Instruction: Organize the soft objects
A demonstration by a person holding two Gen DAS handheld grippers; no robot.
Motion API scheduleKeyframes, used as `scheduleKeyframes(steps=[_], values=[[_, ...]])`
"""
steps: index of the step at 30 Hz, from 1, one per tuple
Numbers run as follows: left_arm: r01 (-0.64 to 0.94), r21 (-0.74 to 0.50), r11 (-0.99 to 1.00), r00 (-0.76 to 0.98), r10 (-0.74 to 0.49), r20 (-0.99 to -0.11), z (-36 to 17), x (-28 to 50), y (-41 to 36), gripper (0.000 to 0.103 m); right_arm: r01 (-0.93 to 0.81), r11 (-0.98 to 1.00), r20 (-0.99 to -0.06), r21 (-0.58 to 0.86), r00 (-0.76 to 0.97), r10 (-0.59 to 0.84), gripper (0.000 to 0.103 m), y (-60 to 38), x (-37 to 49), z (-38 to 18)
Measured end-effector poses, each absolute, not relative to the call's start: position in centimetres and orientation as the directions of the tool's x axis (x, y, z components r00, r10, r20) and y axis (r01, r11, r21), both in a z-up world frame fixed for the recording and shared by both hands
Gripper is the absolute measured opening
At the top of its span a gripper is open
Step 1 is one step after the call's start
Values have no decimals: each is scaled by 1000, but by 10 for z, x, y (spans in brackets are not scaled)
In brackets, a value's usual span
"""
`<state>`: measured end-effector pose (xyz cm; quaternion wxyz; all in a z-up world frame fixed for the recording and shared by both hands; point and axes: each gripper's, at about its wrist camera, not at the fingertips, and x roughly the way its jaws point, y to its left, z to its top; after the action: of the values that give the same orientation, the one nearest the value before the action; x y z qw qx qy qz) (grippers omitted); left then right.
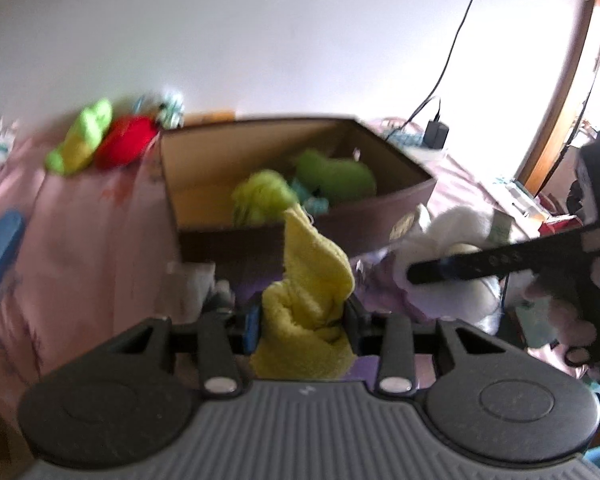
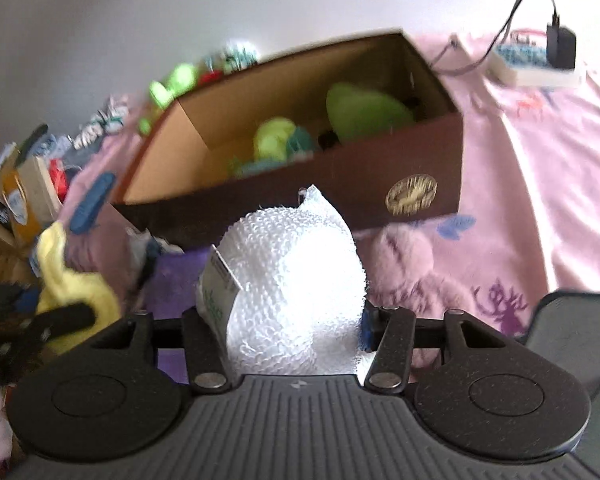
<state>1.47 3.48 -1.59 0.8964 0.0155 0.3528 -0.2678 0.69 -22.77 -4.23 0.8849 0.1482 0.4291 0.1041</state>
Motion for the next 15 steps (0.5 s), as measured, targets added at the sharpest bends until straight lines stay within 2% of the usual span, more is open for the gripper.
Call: scheduleKeyframes(steps=[8, 15], values=[[510, -93, 855, 693, -472, -545, 26, 64, 16, 39, -86, 930, -627, 357, 716, 307, 39, -245, 25, 11], [433, -130, 892, 750, -436, -497, 43, 117, 7, 40, -131, 937, -538, 323, 790, 295, 41, -243, 65, 37]])
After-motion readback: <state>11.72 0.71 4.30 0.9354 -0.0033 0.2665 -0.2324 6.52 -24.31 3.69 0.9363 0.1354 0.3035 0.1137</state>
